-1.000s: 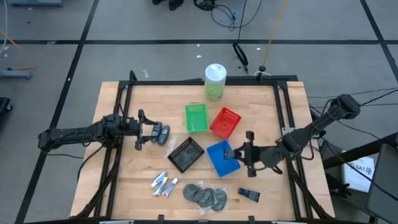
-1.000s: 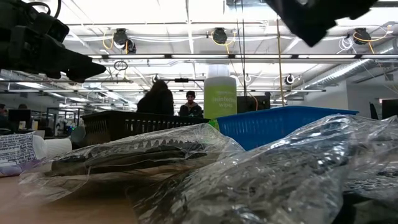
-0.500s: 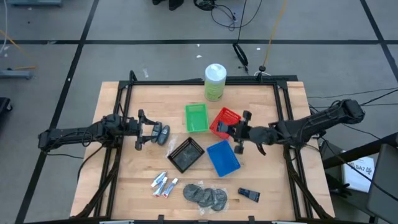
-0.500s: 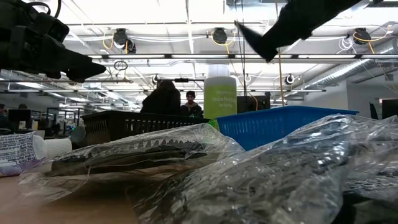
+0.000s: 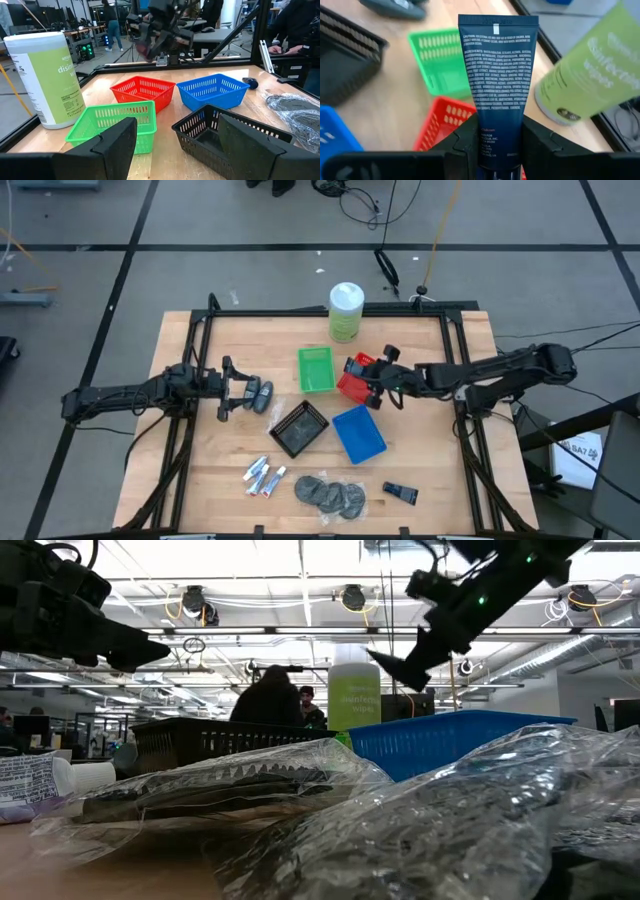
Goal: Pick & Place Travel size toiletries
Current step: Put the top blue shaving cream into the red bin
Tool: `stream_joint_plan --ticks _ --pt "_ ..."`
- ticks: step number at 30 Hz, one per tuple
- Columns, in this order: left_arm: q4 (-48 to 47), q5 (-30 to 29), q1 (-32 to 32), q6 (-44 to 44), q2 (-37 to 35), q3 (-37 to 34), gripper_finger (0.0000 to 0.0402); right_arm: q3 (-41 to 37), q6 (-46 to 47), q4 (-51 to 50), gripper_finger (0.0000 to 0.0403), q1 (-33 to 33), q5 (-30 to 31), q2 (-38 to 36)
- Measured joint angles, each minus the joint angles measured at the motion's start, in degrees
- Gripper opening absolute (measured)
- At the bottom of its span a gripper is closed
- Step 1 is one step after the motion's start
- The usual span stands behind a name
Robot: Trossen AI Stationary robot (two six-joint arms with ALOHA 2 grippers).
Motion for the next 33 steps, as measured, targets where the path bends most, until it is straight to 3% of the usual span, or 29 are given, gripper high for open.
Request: stream_joint_plan --ticks 14,22,33 --pt "-0.02 0.02 0.02 0.01 0.0 0.0 0.0274 -7.07 5.72 0.89 0.01 -6.96 -0.05 3.8" --pt "-0.04 0.0 0.02 0.01 0.0 0.0 0.0274 -11.65 6.2 8.86 0.0101 -7.08 -0.06 3.32" --pt "-0.02 0.0 0.0 -0.01 0.0 -0.02 0.0274 -11.69 6.42 10.26 0.0136 -7.03 -0.06 3.32"
